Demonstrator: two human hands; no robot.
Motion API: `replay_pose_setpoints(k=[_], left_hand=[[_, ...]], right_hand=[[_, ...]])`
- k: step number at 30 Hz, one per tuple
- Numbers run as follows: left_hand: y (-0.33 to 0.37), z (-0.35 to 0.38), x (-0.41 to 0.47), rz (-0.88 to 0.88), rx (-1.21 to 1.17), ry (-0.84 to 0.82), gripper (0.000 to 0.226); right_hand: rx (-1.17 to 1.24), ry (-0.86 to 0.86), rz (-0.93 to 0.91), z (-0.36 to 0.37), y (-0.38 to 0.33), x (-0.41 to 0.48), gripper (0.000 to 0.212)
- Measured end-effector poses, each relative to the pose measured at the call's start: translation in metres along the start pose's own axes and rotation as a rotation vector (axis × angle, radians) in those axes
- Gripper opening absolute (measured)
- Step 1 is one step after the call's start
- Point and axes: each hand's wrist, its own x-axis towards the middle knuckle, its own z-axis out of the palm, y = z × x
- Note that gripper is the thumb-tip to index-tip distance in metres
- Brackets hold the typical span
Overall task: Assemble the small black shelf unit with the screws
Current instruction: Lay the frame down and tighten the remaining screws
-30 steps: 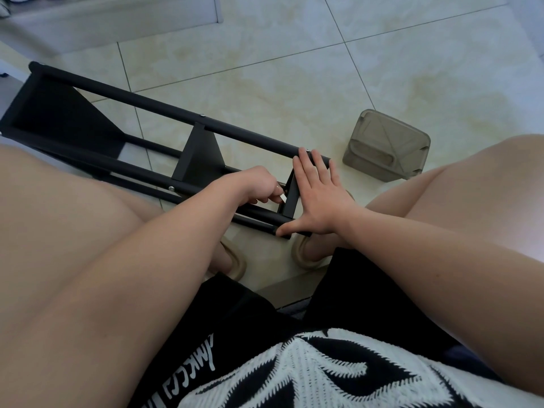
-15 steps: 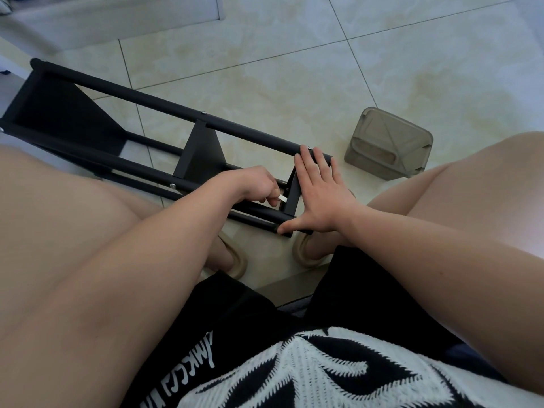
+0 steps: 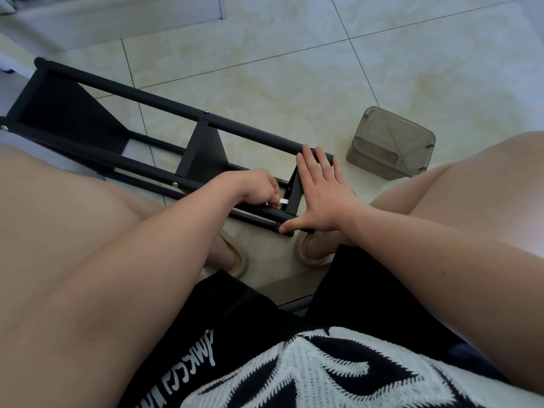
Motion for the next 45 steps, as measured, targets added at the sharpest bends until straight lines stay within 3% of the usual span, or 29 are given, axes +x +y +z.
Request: replay_pose_setpoints(k=[9, 24, 27, 32, 45], left_hand=[[0.001, 0.001, -0.003, -0.013, 0.11, -0.024, 0.012], [0.016, -0.004, -0.006, 0.083, 0.19, 0.125, 0.011], [0.018, -0.004, -0.004, 0.067, 0.05, 0.114, 0.022], [0.015, 0.006, 0.005, -0.034, -0.388, 0.098, 0.015], [0.02, 0.012, 0.006, -0.083, -0.588, 0.2, 0.019]], right_hand=[[0.008, 0.012, -0.004, 0.002, 0.001, 0.001, 0.157], [0.013, 0.015, -0.008, 0.0, 0.0, 0.0, 0.155], [0.017, 0.016, -0.008, 0.0, 0.0, 0.0, 0.156], [0.023, 0.019, -0.013, 0.0, 0.001, 0.0, 0.156], [0.021, 0.012, -0.011, 0.001, 0.0, 0.001, 0.156]])
